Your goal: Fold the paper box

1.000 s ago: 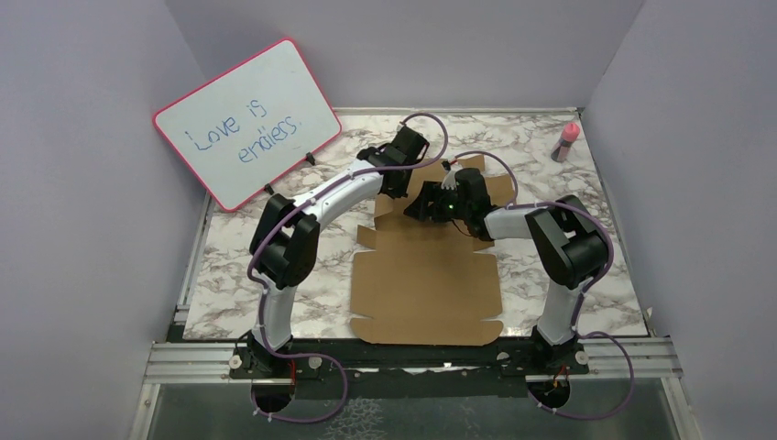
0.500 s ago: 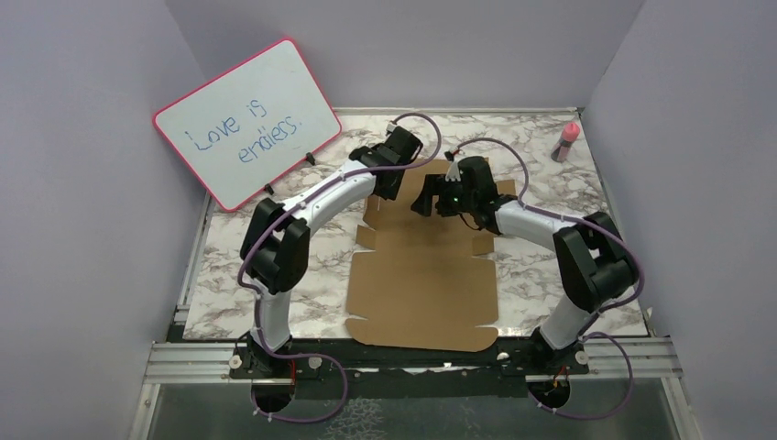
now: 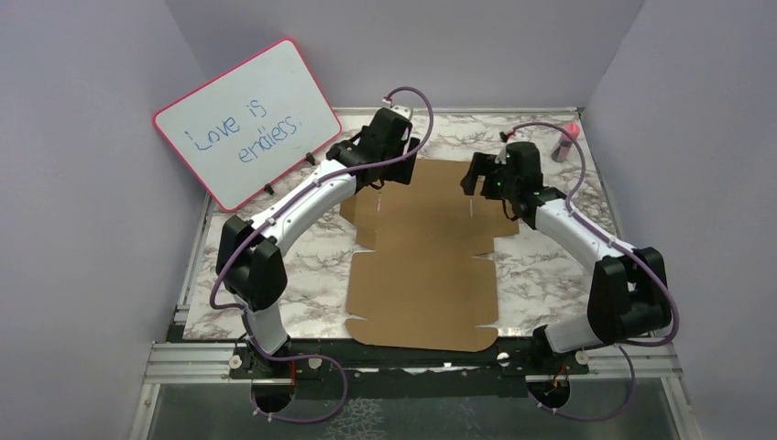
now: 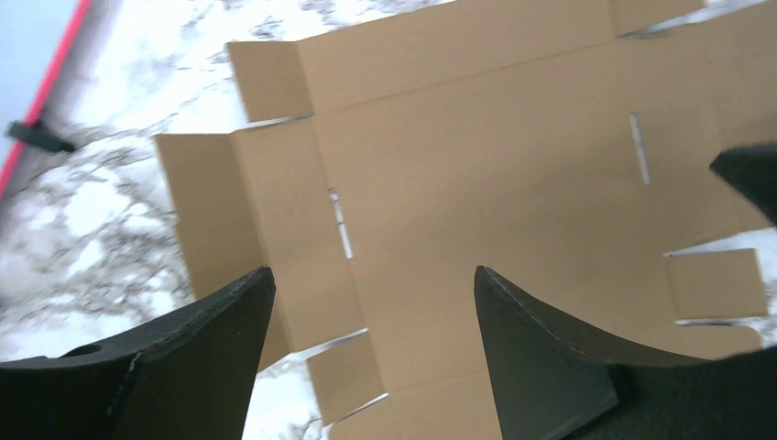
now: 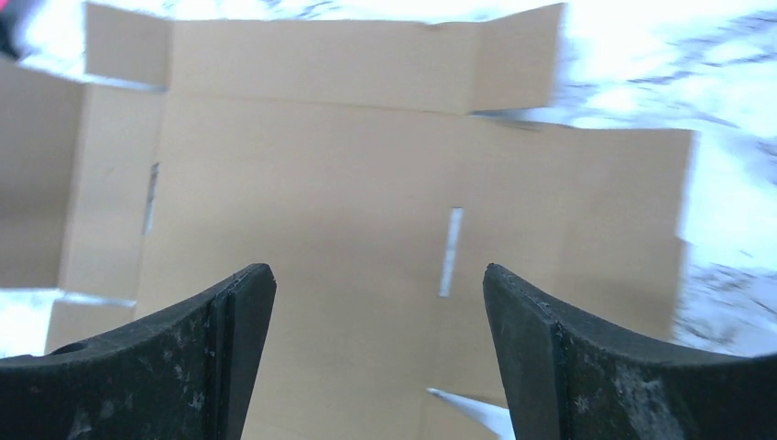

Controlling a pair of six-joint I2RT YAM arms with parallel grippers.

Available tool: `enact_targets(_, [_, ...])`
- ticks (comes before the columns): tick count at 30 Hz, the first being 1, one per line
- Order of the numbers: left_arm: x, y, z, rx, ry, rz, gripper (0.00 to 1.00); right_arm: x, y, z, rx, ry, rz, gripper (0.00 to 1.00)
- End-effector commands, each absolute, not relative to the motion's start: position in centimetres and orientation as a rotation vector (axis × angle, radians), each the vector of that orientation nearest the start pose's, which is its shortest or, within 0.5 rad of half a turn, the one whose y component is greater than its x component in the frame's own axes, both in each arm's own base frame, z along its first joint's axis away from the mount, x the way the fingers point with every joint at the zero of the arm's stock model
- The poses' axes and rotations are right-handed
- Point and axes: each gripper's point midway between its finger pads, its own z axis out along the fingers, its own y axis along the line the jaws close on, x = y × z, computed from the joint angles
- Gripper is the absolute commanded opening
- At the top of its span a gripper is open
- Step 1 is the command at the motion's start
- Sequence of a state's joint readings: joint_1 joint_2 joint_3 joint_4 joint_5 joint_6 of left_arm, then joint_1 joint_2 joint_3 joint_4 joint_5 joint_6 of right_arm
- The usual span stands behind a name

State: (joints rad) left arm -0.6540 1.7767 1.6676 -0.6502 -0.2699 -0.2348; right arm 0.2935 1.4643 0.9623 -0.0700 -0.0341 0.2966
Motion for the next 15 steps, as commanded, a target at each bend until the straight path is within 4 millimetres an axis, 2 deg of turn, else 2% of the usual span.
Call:
enact_targets(1, [39.9, -29.5, 19.0, 0.411, 2.265, -0.378, 0.81, 39.5, 8.5, 12.6, 0.179, 2.221, 0.279, 0.90])
enact_targets(5, [40.0, -31.2, 15.7, 0.432, 2.297, -0.460, 0.81, 39.3, 4.6, 11.7, 0.329, 2.221, 0.331, 0.90])
enact_targets(8, [40.2, -32.0, 12.9, 0.437, 2.330, -0.502, 0.82, 39.4, 2.8, 10.8, 0.406, 2.223, 0.343, 0.90])
enact_targets(12, [40.3, -32.5, 9.8, 0.436, 2.393, -0.563, 0.82, 39.5, 1.5, 8.6, 0.480, 2.253, 0.379, 0.90])
enact_targets(15, [40.2, -32.4, 8.2, 0.430, 2.428, -0.597, 0.82, 39.3, 0.7, 6.9, 0.529, 2.274, 0.419, 0.88])
